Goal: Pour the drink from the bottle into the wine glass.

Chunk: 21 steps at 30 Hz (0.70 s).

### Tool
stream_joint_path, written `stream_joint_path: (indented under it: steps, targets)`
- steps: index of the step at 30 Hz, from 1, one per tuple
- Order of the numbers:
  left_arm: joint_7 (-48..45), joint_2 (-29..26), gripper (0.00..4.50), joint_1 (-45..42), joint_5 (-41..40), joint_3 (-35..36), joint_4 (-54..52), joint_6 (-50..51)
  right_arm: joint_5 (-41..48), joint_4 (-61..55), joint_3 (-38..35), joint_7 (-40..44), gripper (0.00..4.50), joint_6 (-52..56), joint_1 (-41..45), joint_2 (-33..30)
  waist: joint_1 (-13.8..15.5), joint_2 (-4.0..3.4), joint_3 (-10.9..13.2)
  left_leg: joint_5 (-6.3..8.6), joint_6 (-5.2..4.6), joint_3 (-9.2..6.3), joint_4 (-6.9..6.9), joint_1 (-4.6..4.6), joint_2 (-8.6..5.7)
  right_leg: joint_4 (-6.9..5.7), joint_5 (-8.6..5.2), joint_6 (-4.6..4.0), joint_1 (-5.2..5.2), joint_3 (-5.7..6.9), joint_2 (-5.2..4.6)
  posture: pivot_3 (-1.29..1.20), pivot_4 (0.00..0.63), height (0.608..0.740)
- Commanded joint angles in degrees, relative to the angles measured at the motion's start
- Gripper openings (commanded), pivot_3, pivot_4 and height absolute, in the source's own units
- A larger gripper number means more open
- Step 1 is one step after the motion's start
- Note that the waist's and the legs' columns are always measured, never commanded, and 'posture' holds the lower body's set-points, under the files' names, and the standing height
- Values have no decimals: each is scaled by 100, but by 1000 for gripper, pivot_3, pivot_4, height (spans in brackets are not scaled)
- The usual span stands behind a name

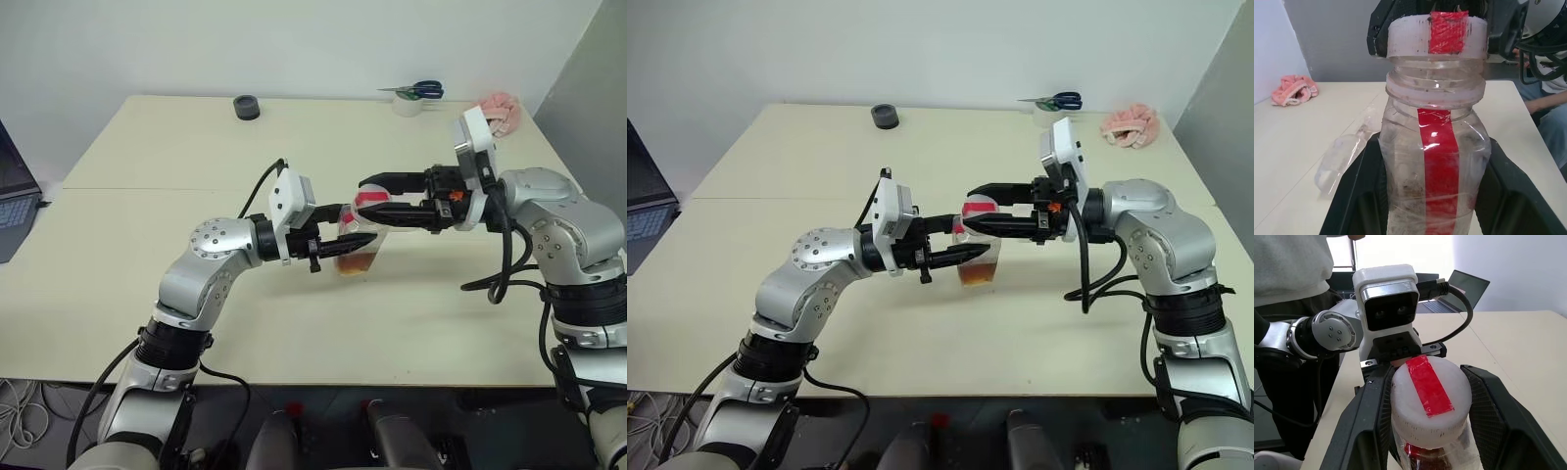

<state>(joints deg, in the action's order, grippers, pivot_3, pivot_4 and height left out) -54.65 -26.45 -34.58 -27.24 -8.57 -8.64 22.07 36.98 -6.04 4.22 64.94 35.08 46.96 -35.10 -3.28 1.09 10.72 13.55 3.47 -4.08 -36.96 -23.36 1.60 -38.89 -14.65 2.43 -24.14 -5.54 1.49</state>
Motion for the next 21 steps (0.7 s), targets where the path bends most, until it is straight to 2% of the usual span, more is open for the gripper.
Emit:
stream_joint_path:
  steps: [1,7,14,16,21]
  targets:
    - [46,-139,1820,98,-26,329,109,58,-340,-101,-316,61,1838,-368,191,-453,0,0,0,0,0,0,0,0,0,0,0,0,0,0,0,0,150,740]
    - [56,-58,1809,72,-13,276,153,43,-849,263,156,539,1786,-797,314,-744,2,0,1,0,0,1,0,1,-1,1,0,0,1,0,-1,0,150,740]
    - [57,-23,1803,121,1,316,111,70,-775,360,17,676,1725,-750,399,-621,2,-1,1,0,0,2,1,1,1,-1,0,-1,-1,-1,0,0,150,740]
    - [64,-24,1803,138,5,324,92,71,-743,396,-83,588,1725,-687,336,-609,7,-1,1,0,0,2,-1,1,-1,-1,2,-3,1,-1,-3,0,150,740]
    - [136,-32,1803,155,10,386,61,48,-975,749,-670,-586,1724,-438,-31,-528,13,0,1,0,0,1,-2,1,-2,0,1,-3,3,0,-4,0,150,740]
